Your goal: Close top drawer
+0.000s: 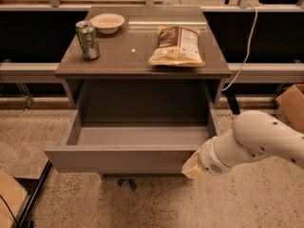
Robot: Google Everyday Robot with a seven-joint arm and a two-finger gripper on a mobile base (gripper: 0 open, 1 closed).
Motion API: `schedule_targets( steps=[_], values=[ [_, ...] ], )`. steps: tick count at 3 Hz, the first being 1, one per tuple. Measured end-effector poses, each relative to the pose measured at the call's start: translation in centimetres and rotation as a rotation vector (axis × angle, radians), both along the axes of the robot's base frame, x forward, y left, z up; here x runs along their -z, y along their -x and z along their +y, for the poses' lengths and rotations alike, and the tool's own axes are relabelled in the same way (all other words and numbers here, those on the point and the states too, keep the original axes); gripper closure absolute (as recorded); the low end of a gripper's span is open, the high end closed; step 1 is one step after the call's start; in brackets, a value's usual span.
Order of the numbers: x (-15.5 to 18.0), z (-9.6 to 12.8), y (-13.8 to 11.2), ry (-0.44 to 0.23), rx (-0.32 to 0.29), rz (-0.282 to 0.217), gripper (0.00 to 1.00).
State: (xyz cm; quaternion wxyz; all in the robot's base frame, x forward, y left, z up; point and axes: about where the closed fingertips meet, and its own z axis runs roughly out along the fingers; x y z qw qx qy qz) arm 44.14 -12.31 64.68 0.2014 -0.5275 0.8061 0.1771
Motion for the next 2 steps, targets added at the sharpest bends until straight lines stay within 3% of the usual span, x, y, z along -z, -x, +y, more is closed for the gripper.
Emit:
schedule_targets(
  steps=[1,2],
  values=[
    [0.0,0.0,0.0,0.000,0.000,0.000,1.00],
    [0.1,-0.2,-1.4,-0.033,0.018,-0.033,1.00]
  ],
)
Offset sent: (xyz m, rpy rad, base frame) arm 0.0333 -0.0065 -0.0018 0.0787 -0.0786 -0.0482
